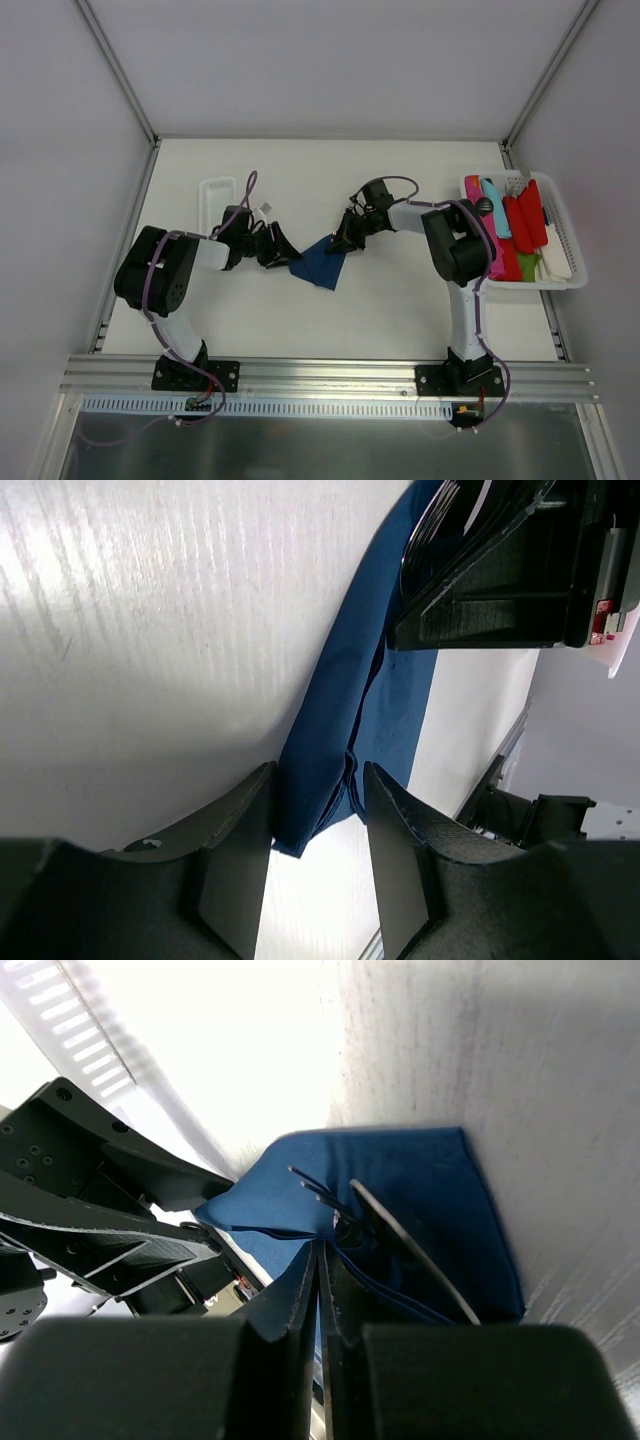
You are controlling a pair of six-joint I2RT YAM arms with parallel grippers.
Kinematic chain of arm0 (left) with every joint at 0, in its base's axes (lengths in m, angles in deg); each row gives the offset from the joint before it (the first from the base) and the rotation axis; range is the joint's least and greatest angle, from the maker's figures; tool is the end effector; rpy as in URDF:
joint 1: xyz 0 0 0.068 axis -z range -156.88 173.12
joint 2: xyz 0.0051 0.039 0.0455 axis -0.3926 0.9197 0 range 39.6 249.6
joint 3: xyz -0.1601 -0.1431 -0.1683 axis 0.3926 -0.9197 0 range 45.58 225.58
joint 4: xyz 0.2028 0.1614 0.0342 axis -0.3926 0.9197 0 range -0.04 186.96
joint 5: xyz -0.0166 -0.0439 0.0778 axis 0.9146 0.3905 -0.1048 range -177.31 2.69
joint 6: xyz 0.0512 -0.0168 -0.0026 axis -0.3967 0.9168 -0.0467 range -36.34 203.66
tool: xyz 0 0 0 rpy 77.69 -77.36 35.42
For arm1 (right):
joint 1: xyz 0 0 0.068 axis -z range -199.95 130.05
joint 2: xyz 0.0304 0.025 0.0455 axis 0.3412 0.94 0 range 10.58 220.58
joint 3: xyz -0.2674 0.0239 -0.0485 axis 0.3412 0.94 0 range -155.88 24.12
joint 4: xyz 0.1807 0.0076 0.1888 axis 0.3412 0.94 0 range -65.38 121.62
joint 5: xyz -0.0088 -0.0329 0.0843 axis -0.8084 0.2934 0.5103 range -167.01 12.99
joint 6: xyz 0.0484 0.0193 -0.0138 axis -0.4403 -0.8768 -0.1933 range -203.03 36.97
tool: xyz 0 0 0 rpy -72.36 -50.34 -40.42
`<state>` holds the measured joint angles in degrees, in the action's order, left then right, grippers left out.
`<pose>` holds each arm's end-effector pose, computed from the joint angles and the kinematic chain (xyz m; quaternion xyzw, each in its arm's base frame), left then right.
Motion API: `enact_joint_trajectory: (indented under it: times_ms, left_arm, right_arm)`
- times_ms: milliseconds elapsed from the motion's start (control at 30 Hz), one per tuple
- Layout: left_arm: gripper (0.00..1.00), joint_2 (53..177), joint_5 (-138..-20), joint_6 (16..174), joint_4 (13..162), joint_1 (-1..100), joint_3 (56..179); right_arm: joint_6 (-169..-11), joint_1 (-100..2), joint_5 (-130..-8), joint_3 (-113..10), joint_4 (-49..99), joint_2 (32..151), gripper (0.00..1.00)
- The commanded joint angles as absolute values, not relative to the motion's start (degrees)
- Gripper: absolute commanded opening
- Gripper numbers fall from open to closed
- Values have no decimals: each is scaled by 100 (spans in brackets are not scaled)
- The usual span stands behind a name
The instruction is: Place the utensils on the paper napkin and roll it up
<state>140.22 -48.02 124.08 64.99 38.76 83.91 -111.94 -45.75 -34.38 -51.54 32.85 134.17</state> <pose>0.2986 -0.1070 0.1225 -0.0353 0.8563 -0.4623 0.2274 0.3771 0.2090 0.1086 -0.0816 0.8938 0.4334 0.0809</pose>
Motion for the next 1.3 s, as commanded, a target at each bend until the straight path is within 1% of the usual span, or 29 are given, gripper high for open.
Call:
enact_joint_trajectory:
  times_ms: [0, 367, 500, 767, 1033, 1267]
  left_arm:
    - [41, 13761, -4996, 12207, 6887, 3815, 8171]
    - [41, 13646, -5013, 12399, 6686, 3815, 7722]
    - [42, 13812, -5180, 12593, 6352, 3815, 7634]
    - [43, 14252, -5040, 13454, 4946, 3815, 7363]
    - [43, 14147, -5198, 13569, 4541, 3815, 6704]
    - [43, 14217, -5216, 13771, 4286, 3815, 6658]
  right_arm:
    - [-11002, -4623, -3878, -5225, 3622, 13564, 6]
    - [-10993, -4623, -3878, -5252, 3648, 13565, 6]
    - [-10993, -4623, -3886, -5261, 3657, 13573, 6]
    - [-10967, -4623, -3878, -5252, 3692, 13556, 6]
    - [-10949, -4614, -3878, -5261, 3727, 13556, 6]
    - [-10949, -4623, -3904, -5261, 3727, 13547, 6]
